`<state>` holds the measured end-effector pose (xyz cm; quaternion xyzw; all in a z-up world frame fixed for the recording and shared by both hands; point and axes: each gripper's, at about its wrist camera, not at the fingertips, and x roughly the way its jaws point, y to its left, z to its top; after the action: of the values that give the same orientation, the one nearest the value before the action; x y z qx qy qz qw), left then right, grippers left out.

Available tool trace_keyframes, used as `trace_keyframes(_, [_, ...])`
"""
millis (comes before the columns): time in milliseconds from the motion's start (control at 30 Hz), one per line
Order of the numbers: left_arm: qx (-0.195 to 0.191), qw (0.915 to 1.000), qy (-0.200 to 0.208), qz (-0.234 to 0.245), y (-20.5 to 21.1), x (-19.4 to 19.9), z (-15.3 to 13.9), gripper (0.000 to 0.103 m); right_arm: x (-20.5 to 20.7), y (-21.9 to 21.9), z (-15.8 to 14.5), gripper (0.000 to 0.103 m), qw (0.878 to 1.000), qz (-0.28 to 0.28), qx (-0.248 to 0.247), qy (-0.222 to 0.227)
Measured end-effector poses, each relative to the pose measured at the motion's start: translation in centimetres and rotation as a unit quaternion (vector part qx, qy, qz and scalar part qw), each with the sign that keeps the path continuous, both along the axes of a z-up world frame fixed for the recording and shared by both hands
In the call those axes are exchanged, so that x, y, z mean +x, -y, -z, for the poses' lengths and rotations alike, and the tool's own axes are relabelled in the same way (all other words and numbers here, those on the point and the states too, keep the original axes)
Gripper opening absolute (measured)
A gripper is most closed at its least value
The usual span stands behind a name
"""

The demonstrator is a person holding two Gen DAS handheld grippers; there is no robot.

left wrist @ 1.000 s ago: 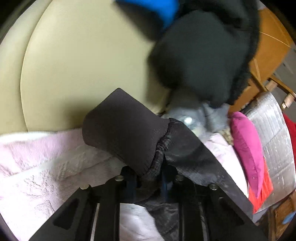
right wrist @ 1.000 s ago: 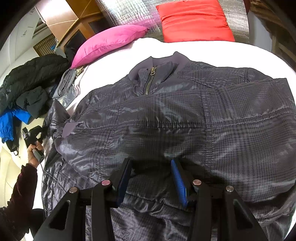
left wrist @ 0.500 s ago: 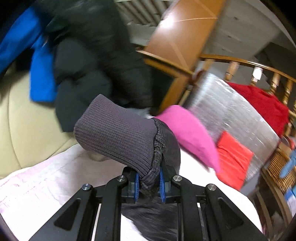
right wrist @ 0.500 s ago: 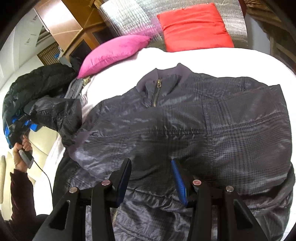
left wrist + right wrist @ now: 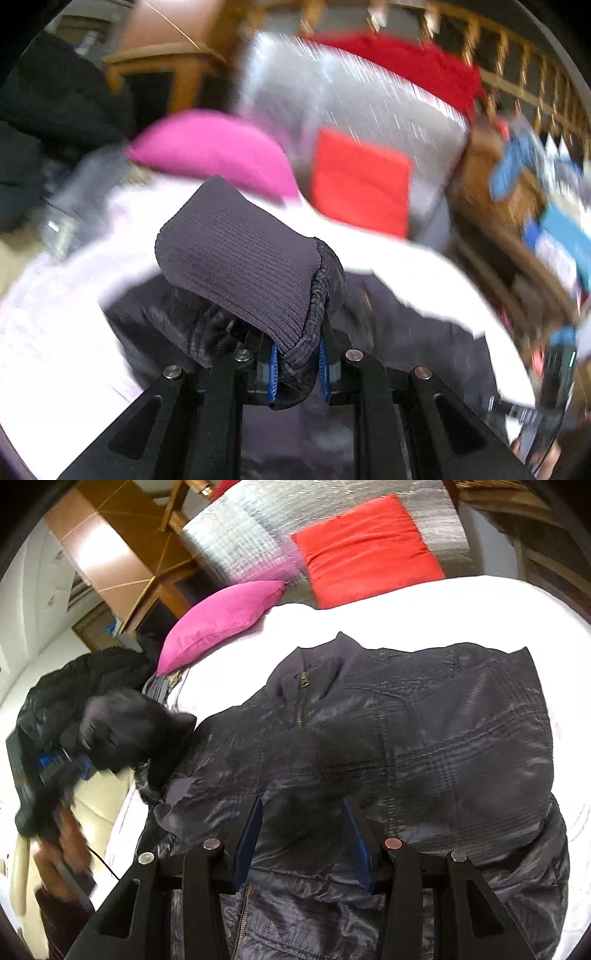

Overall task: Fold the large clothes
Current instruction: 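Carry the ribbed cuff across the jacket body with the left gripper, release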

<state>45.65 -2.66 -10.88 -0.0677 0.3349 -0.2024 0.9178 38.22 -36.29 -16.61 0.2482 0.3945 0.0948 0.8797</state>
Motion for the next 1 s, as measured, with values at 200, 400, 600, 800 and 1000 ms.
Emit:
trace_keyframes(200, [0.058, 0.9934, -0.073, 0.067, 6.0, -1.6, 5.8, 0.019, 0.4, 1.3, 0.3, 0.049, 0.999, 0.011, 0.033, -0.007])
trace_keyframes(400, [0.068, 0.9845, -0.099, 0.128, 7.5, -4.2, 6.2, 0.054, 1.2, 1.3, 0.8, 0.049, 0.998, -0.003, 0.055, -0.023])
trace_keyframes(600, [0.053, 0.9753, -0.088, 0.196, 6.2, -7.7, 3.2, 0.080, 1.3, 1.2, 1.1, 0.061, 0.996, -0.014, 0.088, -0.025])
trace_keyframes(800, [0.050, 0.9904, 0.016, 0.128, 0.4, -8.5, -1.0, 0.080, 1.4, 0.9, 1.9, 0.075, 0.988, -0.033, 0.144, -0.041])
trace_keyframes(1000, [0.032, 0.9954, 0.054, -0.072, -6.9, -4.2, -1.2, 0.081, 2.0, 0.0, 3.9, 0.075, 0.974, -0.064, 0.202, -0.080])
